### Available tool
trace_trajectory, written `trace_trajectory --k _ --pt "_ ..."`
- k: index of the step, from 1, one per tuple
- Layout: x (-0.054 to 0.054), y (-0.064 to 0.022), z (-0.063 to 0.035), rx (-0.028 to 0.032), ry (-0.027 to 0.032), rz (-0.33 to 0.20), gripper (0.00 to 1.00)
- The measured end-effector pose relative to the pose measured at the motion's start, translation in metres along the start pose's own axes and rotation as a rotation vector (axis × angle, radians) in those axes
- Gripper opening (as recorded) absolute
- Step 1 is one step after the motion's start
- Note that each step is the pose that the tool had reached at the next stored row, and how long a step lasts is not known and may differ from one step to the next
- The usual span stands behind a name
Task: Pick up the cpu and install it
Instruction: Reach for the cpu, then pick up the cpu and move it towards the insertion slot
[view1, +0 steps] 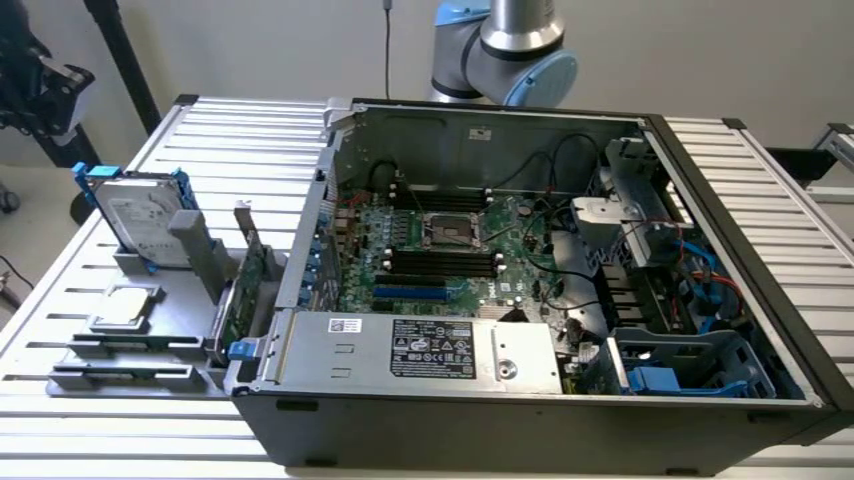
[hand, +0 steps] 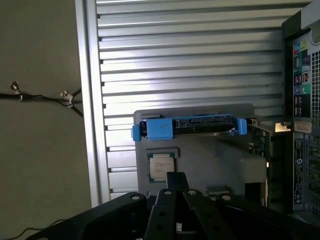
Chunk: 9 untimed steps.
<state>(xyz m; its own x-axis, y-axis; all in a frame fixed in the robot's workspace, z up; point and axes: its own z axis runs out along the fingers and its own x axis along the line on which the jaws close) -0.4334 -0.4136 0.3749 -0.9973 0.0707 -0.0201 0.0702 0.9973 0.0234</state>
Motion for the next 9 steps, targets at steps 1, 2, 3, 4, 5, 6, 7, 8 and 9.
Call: trace_trajectory --k 1,2,3,4,5,6,7,8,9 --pt "0.0000 0.0000 0.0000 0.0000 0.0000 0.000 0.12" --pt "0.0000 0.0000 0.0000 0.0000 0.0000 0.000 0.17" --pt "0.0000 0.0000 0.0000 0.0000 0.0000 0.000 0.17" --pt "0.0000 0.0000 0.0000 0.0000 0.0000 0.000 0.24" --pt "0.0000 0.0000 0.0000 0.0000 0.0000 0.000 0.30" --pt "0.0000 0.0000 0.0000 0.0000 0.0000 0.000 0.36" --pt "0.0000 -0.0002 0.0000 0.0001 0.0000 0.000 0.36" --pt "0.0000 -0.0009 0.0001 0.0002 0.0008 0.000 0.42" --pt "-0.0001 -0.0018 0.0006 0.0003 0.0024 0.000 0.47"
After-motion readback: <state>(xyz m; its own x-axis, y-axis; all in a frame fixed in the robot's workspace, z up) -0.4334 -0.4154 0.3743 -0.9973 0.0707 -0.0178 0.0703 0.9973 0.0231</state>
